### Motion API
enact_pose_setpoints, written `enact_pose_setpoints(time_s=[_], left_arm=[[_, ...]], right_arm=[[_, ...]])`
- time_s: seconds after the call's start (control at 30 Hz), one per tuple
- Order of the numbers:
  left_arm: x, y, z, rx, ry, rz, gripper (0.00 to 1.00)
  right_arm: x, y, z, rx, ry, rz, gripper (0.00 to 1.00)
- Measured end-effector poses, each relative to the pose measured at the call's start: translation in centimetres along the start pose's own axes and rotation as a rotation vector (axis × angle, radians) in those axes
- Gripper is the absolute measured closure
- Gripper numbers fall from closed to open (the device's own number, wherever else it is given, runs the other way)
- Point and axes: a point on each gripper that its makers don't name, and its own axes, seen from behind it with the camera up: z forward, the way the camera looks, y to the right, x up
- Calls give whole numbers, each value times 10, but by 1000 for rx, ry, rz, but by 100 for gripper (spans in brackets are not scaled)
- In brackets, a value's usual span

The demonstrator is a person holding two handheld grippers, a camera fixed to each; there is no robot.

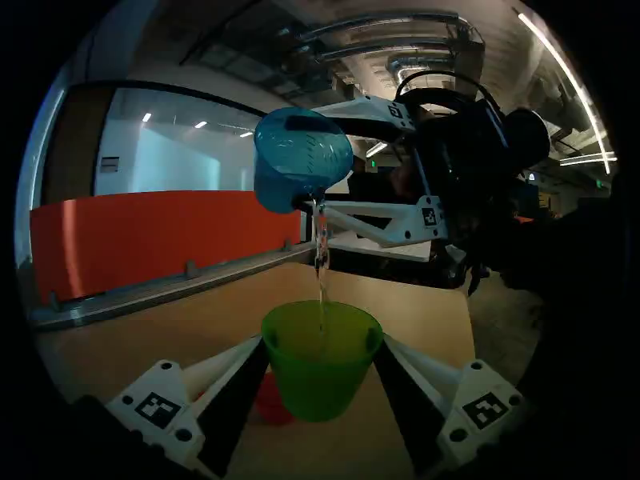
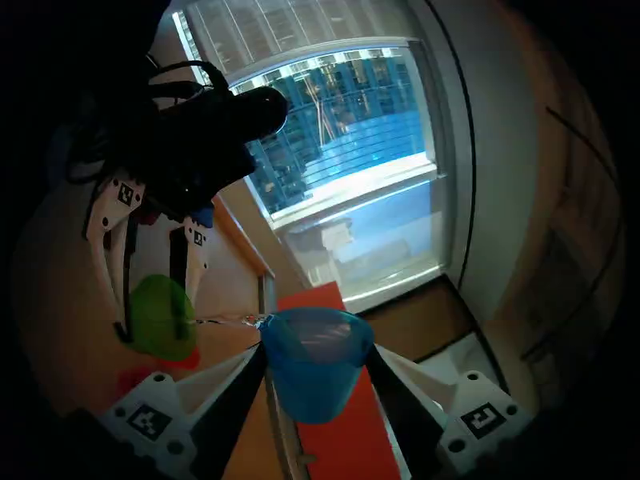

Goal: Pour water

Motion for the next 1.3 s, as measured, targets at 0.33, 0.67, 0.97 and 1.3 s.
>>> enact_pose_setpoints(time_s=[0.33, 0.67, 0.97, 1.3], left_arm=[[1, 0, -1, 0, 3, 0, 14], [0, 1, 1, -4, 0, 4, 14], [1, 2, 1, -5, 1, 5, 14], [2, 2, 1, -4, 4, 6, 14]], right_arm=[[3, 5, 0, -10, 0, -31, 11], [4, 7, 0, -19, -1, -71, 11], [6, 11, 1, -27, -3, -104, 11], [9, 13, 3, -33, -3, -132, 11]])
